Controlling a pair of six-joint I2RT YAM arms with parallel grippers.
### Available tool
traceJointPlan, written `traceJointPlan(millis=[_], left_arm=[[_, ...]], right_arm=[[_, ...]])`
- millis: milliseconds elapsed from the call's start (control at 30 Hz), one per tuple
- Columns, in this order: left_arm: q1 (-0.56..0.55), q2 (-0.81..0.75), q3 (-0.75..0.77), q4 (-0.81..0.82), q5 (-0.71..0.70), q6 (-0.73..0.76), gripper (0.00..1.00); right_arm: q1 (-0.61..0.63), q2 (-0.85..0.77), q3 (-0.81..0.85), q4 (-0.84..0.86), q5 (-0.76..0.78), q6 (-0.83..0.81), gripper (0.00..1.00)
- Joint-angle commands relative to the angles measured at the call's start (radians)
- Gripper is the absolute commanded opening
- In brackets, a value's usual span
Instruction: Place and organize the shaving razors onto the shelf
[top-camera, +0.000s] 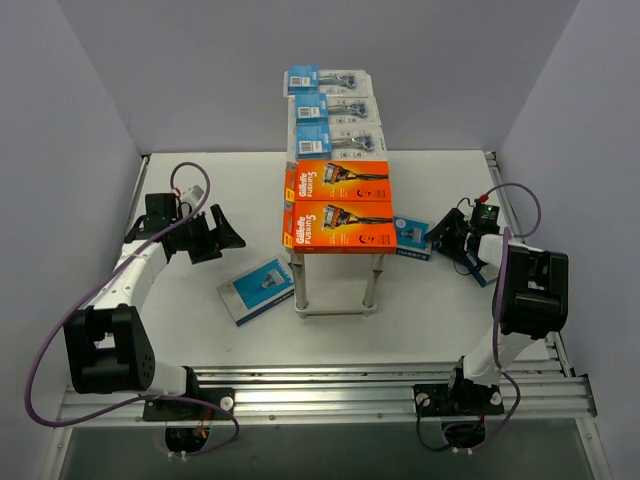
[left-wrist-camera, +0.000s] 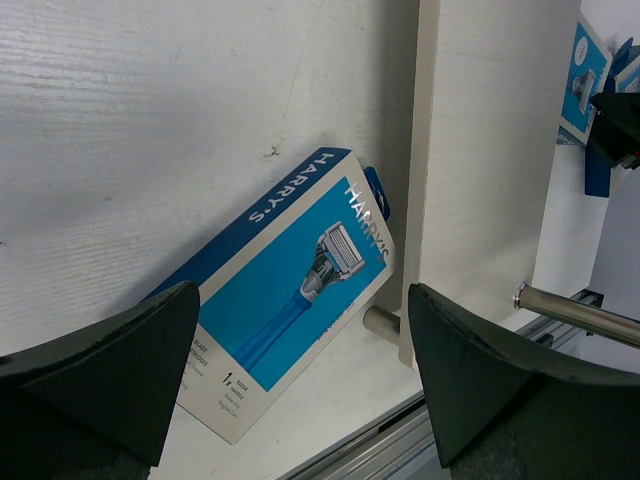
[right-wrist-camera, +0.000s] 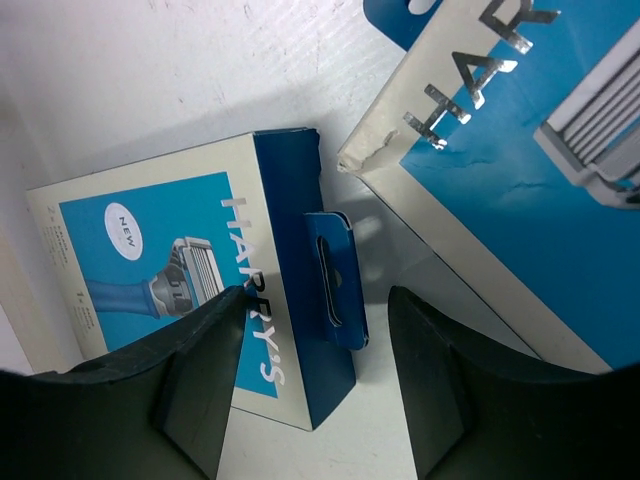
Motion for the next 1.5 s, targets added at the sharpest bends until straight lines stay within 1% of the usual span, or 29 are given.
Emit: traceJointPlan(millis=[0,167,200,267,300,367,400,500,567,600,667,1033,1167,1367,1400,1467], left_arm=[[-0.003,0.001,0.005,0.044,0.024,-0.004,0.94],[-0.003,0.007,0.005,0.046,0.027,-0.006,0.94],[-0.003,0.007,0.005,0.049,0.029,-0.007,0.94],[-0.005,0.006,0.002,0.055,0.040,-0.007,0.94],[-0.006,0.006,0.001,0.058,0.038,-0.009,0.94],[-0.008,0.009,0.002,0.056,0.040,-0.009,0.94],[-0.008,0.010,0.002,0.056,0.041,-0.010,0.94],[-0.008,0.009,0.002,0.059,0.049,-0.013,0.94],[-0.008,0.009,0.002,0.059,0.052,-0.013,0.94],[-0.008,0.007,0.002,0.059,0.053,-0.015,0.94],[-0.008,0.000,0.002,0.059,0.053,-0.015,0.94],[-0.013,-0.052,-0.003,0.058,0.052,-0.009,0.94],[-0.013,-0.074,-0.003,0.052,0.043,-0.004,0.94],[-0.011,-0.092,0.002,0.041,0.026,0.004,0.94],[-0.010,-0.094,0.002,0.039,0.024,0.005,0.94],[-0.011,-0.102,0.002,0.038,0.020,0.008,0.94]], right_arm=[[-0.007,0.042,0.014,-0.016,0.006,-0.002,0.53],[-0.007,0.062,0.017,0.004,-0.018,0.004,0.44],[-0.006,0.065,0.016,0.009,-0.018,0.006,0.41],[-0.006,0.075,0.014,0.018,-0.023,0.007,0.39],[-0.006,0.076,0.014,0.018,-0.026,0.007,0.34],[-0.007,0.076,0.014,0.012,-0.029,0.004,0.29],[-0.006,0.072,0.014,0.010,-0.028,0.004,0.24],[-0.006,0.055,0.017,-0.008,-0.022,-0.003,0.18],[-0.006,0.038,0.022,-0.028,-0.018,-0.008,0.11],[-0.006,0.030,0.025,-0.036,-0.018,-0.011,0.05],[-0.006,0.004,0.034,-0.057,-0.018,-0.011,0.00],[-0.006,-0.165,0.068,-0.207,0.026,-0.045,0.00],[-0.006,-0.209,0.063,-0.229,0.026,-0.046,0.00],[-0.006,-0.286,0.051,-0.232,0.046,-0.005,0.00],[-0.006,-0.297,0.051,-0.264,0.051,0.000,0.00],[-0.006,-0.327,0.055,-0.277,0.054,0.003,0.00]])
